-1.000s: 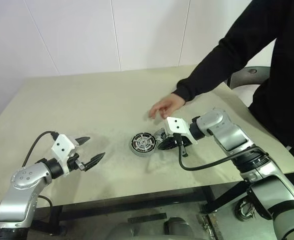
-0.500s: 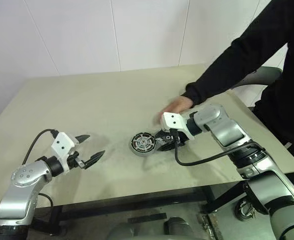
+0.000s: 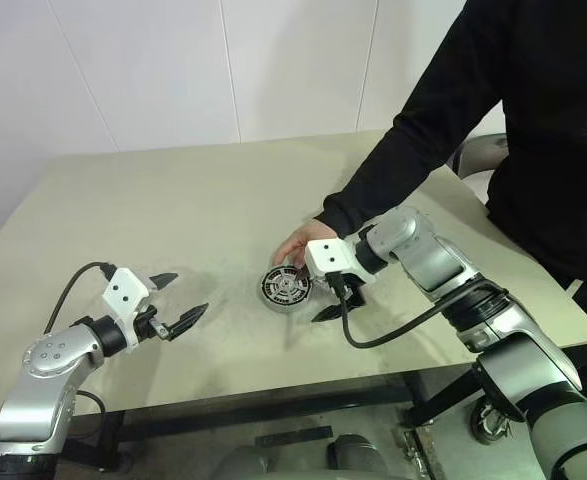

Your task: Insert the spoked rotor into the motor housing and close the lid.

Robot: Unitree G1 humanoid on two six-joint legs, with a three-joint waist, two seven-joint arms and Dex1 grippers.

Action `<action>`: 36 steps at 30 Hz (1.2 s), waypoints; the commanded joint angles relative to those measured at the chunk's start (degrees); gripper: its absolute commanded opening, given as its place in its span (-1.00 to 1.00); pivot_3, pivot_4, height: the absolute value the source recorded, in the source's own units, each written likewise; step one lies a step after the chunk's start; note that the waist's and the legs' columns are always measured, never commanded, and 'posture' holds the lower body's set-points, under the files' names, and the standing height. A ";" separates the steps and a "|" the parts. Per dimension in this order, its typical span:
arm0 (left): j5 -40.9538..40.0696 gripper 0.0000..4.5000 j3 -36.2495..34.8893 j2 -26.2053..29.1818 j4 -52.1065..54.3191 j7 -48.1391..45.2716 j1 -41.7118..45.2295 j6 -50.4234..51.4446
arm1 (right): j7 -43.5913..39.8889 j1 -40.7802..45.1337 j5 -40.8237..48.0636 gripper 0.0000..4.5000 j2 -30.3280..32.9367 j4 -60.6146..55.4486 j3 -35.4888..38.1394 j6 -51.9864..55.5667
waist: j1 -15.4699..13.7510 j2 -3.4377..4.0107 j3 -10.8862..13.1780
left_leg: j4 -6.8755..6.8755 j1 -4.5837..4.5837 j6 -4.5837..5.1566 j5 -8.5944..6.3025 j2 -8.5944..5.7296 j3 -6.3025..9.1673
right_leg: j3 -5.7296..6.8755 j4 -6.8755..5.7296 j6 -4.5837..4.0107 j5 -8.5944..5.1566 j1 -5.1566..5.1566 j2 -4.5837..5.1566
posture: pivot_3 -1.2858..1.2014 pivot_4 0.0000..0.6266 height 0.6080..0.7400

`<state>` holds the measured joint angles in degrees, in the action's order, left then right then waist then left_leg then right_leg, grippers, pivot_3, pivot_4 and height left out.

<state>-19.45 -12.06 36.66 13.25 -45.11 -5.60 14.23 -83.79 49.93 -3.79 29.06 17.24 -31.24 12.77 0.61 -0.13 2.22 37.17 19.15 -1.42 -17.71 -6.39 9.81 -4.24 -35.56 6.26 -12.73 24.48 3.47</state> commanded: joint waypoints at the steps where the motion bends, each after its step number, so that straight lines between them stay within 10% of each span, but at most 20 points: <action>1: -0.30 1.00 -0.78 0.19 1.11 0.31 1.06 -1.08 | -0.33 2.28 -1.27 0.99 -1.22 0.38 -0.61 -0.03 | 0.04 0.00 0.00 | 0.00 -0.01 -0.01 0.00 0.00 0.00 | 0.00 -0.01 -0.01 0.00 0.00 0.00 | 0.03 -1.00 1.00; 16: 0.15 1.00 -0.26 -0.55 1.29 0.81 1.43 -1.12 | 1.96 7.43 -9.76 0.99 -8.35 14.56 -4.57 -6.68 | 0.16 -0.01 -0.01 | 0.00 -0.13 -0.09 0.05 0.01 -0.04 | 0.01 -0.16 -0.07 0.04 0.00 -0.01 | 0.03 -1.00 1.00; 29: 0.28 1.00 -0.56 -0.72 1.19 1.08 1.15 -1.68 | 2.45 9.40 -12.18 -0.97 -10.76 17.28 -4.05 -8.82 | 0.20 0.00 0.01 | -0.02 -0.46 -0.15 0.09 0.02 -0.16 | 0.00 -0.48 -0.10 0.04 -0.07 0.00 | 0.03 -1.00 1.00; 36: 0.28 1.00 -0.38 -0.77 0.77 1.19 1.52 -1.92 | 1.62 9.20 -11.65 -0.99 -10.40 15.15 -3.73 -9.88 | 0.18 0.00 0.00 | -0.04 -0.47 -0.15 0.08 0.03 -0.19 | 0.00 -0.48 -0.10 0.04 -0.04 0.01 | 0.03 -1.00 1.00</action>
<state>-19.23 -11.95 35.72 13.26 -44.15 -4.78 13.37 -81.59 57.28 -16.31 18.76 35.17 -36.47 4.10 0.79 -0.13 2.22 37.12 18.68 -1.57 -17.63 -6.36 9.61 -4.23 -36.04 6.16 -12.70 24.43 3.48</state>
